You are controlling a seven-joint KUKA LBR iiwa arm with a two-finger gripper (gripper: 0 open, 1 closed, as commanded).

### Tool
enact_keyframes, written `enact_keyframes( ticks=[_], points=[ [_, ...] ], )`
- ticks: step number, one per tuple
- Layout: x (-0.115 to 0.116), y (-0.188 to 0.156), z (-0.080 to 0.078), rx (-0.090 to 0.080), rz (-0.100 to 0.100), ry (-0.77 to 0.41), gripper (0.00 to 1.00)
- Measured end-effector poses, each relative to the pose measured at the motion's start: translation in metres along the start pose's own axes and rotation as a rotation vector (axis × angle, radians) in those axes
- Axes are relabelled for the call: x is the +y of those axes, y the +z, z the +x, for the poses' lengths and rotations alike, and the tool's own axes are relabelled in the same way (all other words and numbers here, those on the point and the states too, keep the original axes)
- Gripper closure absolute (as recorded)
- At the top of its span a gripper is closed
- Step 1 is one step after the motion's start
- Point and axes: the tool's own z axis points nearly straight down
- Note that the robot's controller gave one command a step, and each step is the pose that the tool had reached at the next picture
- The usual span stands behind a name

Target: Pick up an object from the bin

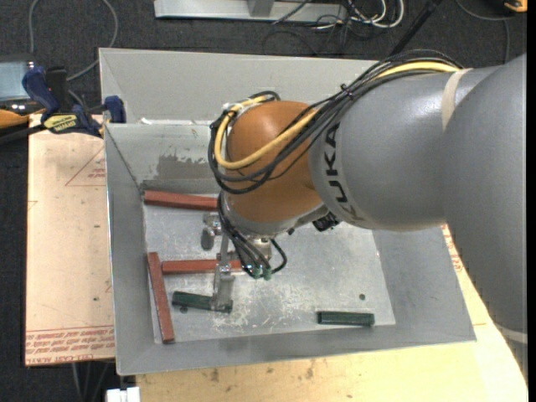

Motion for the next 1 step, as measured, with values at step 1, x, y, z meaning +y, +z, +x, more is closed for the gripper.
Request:
enact_keyframes(
  ticks=[1],
  points=[
    [0.0588,0.0953,0.0227,-0.001,0.0,0.048,0.0]
  ],
)
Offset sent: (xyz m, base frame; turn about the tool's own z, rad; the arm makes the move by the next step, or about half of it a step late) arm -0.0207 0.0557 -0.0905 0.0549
